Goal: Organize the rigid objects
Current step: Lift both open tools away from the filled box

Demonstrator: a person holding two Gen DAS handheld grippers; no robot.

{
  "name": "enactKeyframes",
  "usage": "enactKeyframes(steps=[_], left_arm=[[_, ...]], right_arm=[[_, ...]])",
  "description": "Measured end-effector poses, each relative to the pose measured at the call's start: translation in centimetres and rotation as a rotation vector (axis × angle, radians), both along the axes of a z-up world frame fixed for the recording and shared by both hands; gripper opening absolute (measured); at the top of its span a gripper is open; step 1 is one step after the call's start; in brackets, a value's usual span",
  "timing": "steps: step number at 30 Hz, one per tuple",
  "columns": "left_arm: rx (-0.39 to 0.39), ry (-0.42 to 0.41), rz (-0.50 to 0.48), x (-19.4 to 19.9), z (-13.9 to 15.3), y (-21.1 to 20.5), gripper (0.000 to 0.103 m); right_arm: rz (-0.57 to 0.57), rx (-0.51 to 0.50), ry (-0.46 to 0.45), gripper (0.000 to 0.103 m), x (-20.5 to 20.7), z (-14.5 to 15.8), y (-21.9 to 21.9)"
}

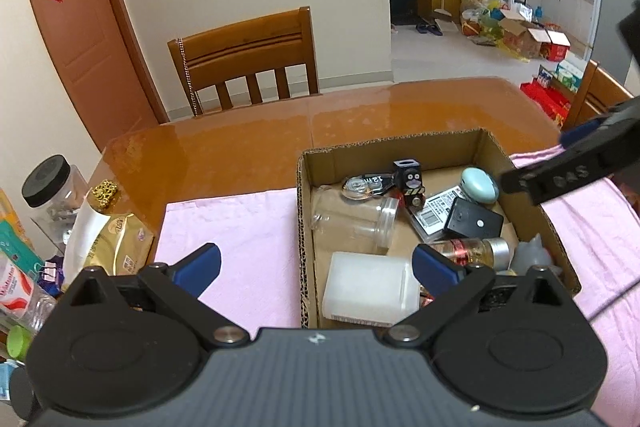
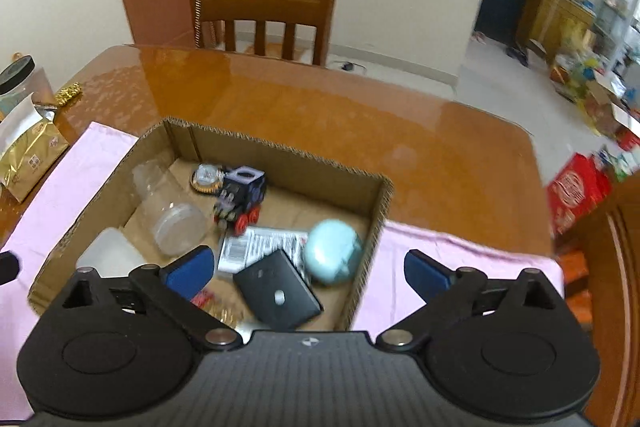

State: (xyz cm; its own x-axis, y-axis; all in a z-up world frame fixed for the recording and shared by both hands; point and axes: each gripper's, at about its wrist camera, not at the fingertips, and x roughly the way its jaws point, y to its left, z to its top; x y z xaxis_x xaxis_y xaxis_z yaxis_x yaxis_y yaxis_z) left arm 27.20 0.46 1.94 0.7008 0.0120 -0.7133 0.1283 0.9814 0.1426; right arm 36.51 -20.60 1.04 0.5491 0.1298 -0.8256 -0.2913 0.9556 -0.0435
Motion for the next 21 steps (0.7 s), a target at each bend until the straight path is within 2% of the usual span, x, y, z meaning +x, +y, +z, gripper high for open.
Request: enactKeyframes(steps=[3,7,12,21], left_arm=[[0.009,0.039,0.026,-0.4,0.1,-0.4,0.101],[-0.033,0.105,0.045,-1.0,0.3,-0.8,0.101],[-0.088,0.139,0.048,-2.0,0.8,-1.1,0.101],[-0.06,0.166,0.06,-3.0,1.5,-1.6,0.101]], right_arm=[[-0.052,-0.027,0.031,0.103,-2.4,1.1,0.0],[-0.128,-0.022,0.064,0.103,-6.2,2.1,-0.2],[-0.21,-0.014,0.07,0.103,-10.0,2.7,-0.1],[-0.251,0.01,0.059,0.103,-12.4,3.6,0.2]])
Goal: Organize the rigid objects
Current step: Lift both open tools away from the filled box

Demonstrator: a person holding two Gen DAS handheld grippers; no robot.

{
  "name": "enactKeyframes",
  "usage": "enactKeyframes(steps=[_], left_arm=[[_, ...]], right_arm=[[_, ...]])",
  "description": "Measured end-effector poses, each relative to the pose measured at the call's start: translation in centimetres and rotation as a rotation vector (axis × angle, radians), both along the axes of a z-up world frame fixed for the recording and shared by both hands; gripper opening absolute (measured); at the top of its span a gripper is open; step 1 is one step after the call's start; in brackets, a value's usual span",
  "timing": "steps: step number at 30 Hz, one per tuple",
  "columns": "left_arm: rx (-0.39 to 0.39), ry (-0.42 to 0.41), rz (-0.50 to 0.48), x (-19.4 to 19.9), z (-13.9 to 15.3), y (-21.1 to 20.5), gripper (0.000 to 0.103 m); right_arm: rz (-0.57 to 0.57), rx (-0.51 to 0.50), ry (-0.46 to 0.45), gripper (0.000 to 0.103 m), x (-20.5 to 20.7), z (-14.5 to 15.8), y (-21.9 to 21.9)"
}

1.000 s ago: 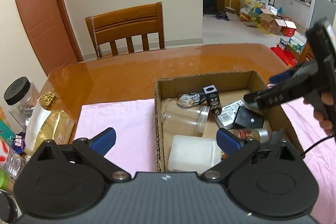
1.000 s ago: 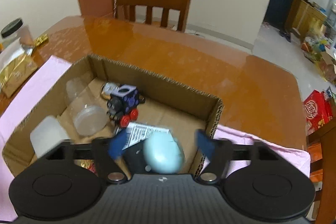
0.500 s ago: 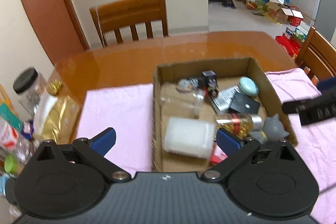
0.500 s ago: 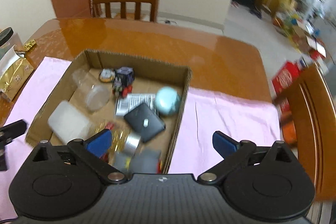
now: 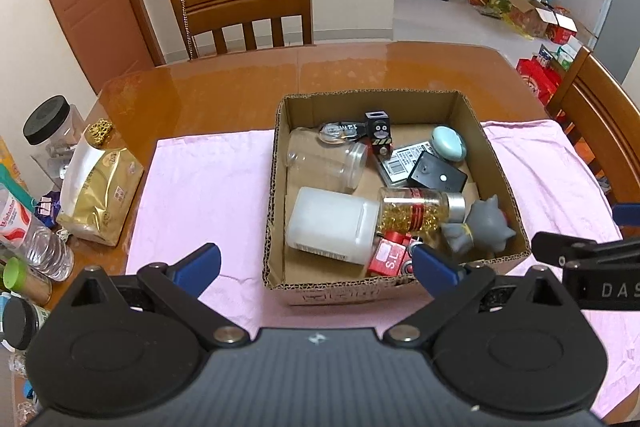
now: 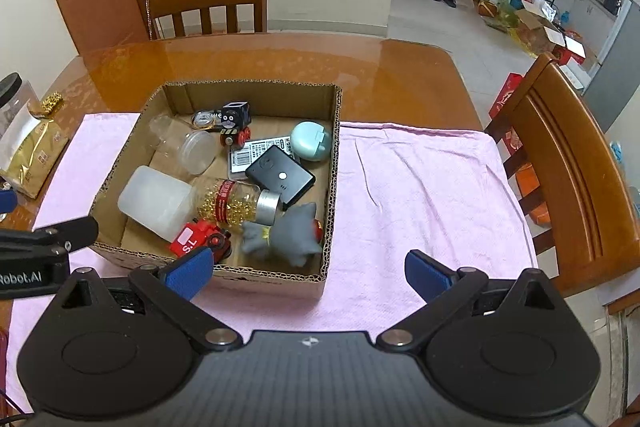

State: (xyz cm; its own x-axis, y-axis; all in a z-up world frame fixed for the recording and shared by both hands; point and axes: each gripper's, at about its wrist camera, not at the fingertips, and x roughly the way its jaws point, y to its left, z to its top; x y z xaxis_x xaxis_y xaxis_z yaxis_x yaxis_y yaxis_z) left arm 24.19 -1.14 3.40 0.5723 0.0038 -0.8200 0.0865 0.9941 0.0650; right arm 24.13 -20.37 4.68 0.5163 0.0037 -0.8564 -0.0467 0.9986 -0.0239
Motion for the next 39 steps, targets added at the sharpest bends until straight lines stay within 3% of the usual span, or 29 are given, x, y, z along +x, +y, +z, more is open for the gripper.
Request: enactKeyframes(steps=[39], left_arm=[[0.016,0.003,0.015,-0.2,0.6,0.5,0.101]], right_arm=[[0.008,0.015,-0.028,0.103,-0.3,0.9,1.4]])
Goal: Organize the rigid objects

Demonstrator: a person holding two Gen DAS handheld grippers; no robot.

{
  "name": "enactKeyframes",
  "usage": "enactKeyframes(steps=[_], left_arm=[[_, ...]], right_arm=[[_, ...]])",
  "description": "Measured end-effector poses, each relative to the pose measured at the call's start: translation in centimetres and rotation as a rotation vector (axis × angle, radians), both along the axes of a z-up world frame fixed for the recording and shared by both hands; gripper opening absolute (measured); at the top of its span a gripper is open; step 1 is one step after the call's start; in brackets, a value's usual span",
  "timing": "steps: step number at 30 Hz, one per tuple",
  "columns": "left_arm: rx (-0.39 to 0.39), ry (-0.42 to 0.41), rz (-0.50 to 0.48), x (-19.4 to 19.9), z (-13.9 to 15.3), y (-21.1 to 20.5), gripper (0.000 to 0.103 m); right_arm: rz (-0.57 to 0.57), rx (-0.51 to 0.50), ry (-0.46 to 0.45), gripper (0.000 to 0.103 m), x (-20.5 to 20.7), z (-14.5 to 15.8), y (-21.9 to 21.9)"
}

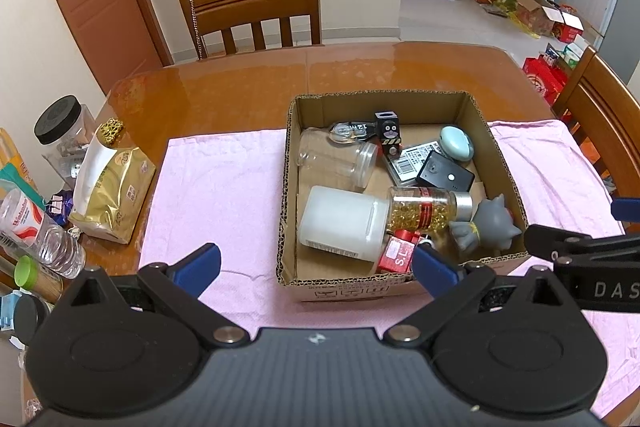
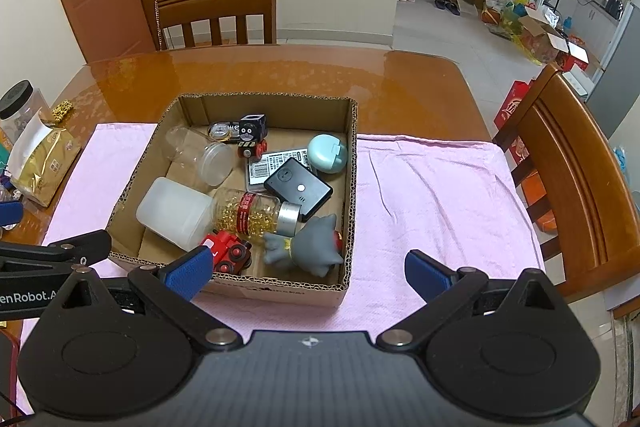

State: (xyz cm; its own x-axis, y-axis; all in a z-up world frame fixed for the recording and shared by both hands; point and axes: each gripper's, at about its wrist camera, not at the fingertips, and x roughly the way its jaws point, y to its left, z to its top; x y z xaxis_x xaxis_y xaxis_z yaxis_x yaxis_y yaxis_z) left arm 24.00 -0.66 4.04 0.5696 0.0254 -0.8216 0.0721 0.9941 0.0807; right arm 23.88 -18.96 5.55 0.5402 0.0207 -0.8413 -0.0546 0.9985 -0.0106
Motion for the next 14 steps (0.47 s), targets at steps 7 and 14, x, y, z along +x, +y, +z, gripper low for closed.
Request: enactKeyframes(steps=[7,14], left_arm=[[0.0,-0.001,0.007,-0.02,0.0,0.02,0.101],[0.0,-0.003,0.01,-0.09,0.19,0.0,0.101]], right_arm=[[0.0,0.0,-0.003,0.103,-0.06,-0.02,0.01],[0.003,0.0,-0.004,0.103,-0.16,0.1,-0.02]])
